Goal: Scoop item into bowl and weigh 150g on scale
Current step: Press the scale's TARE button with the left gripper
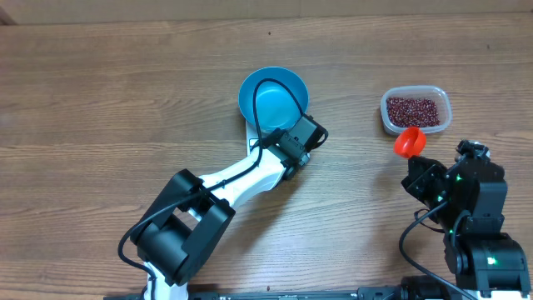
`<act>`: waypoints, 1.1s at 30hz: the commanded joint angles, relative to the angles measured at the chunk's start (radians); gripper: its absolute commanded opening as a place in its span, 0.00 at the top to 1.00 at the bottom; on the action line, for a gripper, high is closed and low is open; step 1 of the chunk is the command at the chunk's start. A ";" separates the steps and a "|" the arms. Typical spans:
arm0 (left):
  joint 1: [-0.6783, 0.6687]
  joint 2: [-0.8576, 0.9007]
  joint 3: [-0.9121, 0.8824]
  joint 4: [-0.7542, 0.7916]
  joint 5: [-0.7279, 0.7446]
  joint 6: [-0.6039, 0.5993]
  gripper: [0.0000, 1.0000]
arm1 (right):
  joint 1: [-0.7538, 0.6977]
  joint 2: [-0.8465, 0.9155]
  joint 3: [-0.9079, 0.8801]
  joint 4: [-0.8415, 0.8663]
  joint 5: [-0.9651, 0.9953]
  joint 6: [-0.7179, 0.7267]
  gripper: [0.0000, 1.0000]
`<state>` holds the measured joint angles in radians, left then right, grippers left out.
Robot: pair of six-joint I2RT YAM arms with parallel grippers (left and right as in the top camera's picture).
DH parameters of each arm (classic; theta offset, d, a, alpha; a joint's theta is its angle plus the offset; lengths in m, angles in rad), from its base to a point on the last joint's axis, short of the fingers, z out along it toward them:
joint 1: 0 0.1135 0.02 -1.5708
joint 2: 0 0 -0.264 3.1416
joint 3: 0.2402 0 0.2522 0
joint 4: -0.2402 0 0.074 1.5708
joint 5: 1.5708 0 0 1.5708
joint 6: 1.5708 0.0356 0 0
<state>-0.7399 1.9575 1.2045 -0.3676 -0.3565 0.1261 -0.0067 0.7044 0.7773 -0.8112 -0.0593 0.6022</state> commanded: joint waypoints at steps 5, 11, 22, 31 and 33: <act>0.003 0.017 -0.002 -0.001 0.000 -0.022 0.96 | 0.000 -0.003 0.023 -0.004 0.014 0.003 0.96; 0.003 0.017 -0.003 -0.002 0.010 -0.021 0.96 | 0.000 -0.003 0.023 -0.004 0.014 0.003 0.96; 0.003 0.017 -0.003 0.003 0.052 -0.010 0.96 | 0.000 -0.003 0.023 -0.003 0.014 0.003 0.96; 0.003 0.017 -0.003 0.009 0.062 -0.010 0.96 | 0.000 -0.003 0.023 -0.004 0.013 0.003 0.96; 0.003 0.017 -0.005 0.009 0.061 -0.011 0.96 | 0.000 -0.003 0.023 -0.004 0.013 0.003 0.96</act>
<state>-0.7391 1.9575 1.2045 -0.3592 -0.3248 0.1265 -0.0067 0.7044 0.7773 -0.8158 -0.0593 0.6025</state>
